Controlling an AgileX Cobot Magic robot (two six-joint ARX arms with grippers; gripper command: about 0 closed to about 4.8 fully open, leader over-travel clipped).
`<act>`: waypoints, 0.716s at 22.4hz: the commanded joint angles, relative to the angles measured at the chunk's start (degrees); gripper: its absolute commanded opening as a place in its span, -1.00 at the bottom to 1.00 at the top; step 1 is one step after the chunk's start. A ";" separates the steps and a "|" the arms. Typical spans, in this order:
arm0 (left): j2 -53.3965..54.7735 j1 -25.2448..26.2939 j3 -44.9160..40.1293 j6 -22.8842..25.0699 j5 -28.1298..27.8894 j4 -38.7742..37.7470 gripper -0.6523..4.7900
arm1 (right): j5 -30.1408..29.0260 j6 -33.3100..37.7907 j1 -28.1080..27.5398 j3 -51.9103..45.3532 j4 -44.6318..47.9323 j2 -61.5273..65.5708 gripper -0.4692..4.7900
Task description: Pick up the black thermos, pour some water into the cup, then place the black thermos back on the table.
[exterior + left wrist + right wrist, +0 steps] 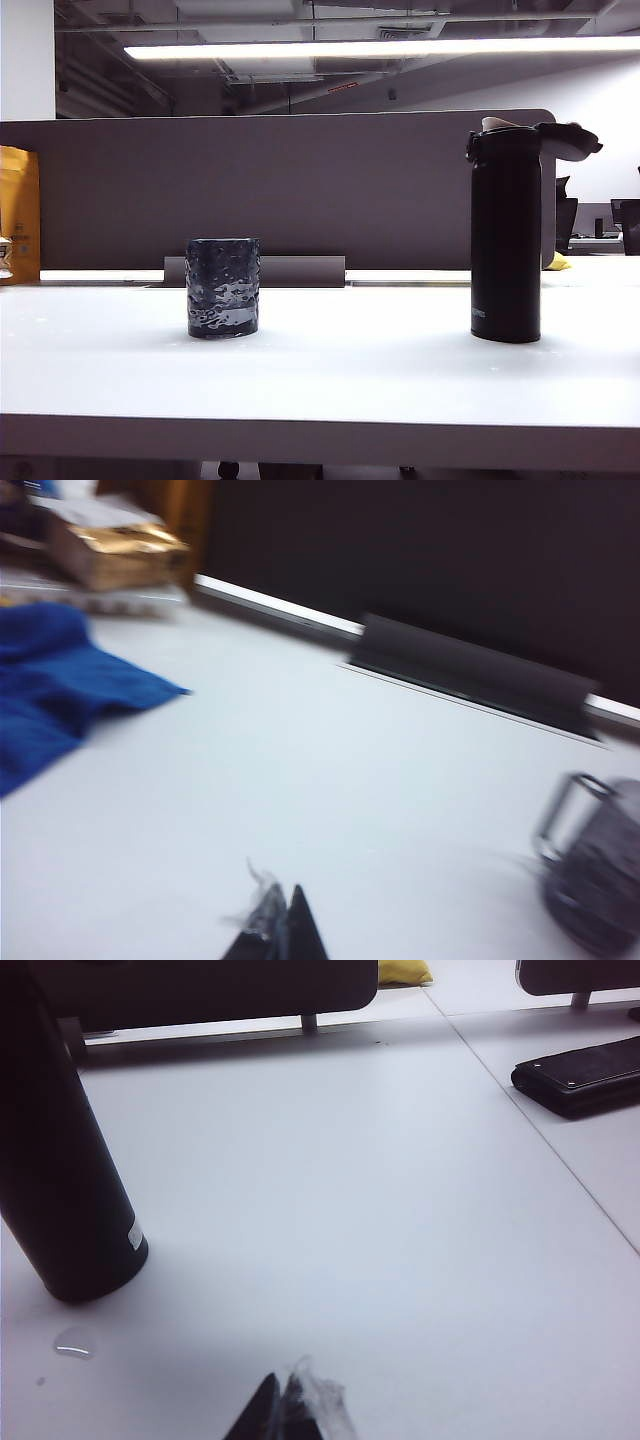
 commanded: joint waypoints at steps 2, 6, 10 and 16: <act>0.02 -3.32 0.04 0.07 0.59 0.35 -0.77 | 0.02 0.17 0.04 -0.28 0.35 0.00 -0.78; 0.02 -3.76 0.04 0.07 2.36 0.35 -0.77 | 0.04 0.17 0.04 -0.28 0.35 0.00 -0.78; 0.02 -3.76 0.04 0.07 2.38 0.33 -0.77 | 0.04 0.17 0.04 -0.28 0.33 0.00 -0.78; 0.02 -3.76 0.04 0.07 2.38 0.33 -0.77 | 0.04 0.17 0.04 -0.28 0.35 0.00 -0.78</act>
